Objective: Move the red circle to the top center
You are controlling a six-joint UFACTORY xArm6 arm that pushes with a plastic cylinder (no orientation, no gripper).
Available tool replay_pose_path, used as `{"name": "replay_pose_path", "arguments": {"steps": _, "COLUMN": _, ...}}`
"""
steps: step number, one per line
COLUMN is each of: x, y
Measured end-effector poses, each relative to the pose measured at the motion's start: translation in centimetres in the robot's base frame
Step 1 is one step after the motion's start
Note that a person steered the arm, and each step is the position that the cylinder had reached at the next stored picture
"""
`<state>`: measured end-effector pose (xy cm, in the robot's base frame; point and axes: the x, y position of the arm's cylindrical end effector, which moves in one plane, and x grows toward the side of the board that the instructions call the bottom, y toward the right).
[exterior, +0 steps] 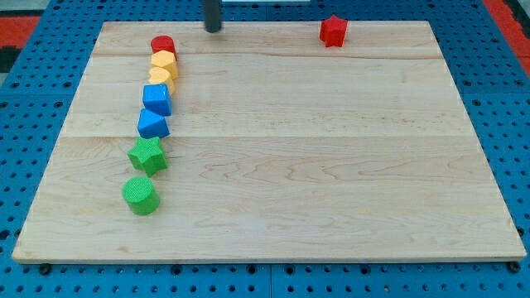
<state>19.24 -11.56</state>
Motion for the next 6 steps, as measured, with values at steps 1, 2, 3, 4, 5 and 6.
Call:
{"name": "replay_pose_path", "arguments": {"steps": 1, "x": 0.0, "y": -6.0}}
{"name": "replay_pose_path", "arguments": {"steps": 2, "x": 4.5, "y": -8.7}}
{"name": "replay_pose_path", "arguments": {"steps": 3, "x": 6.0, "y": -12.4}}
{"name": "replay_pose_path", "arguments": {"steps": 4, "x": 9.1, "y": -9.3}}
{"name": "replay_pose_path", "arguments": {"steps": 5, "x": 9.3, "y": -4.0}}
{"name": "replay_pose_path", "arguments": {"steps": 6, "x": 7.2, "y": -2.1}}
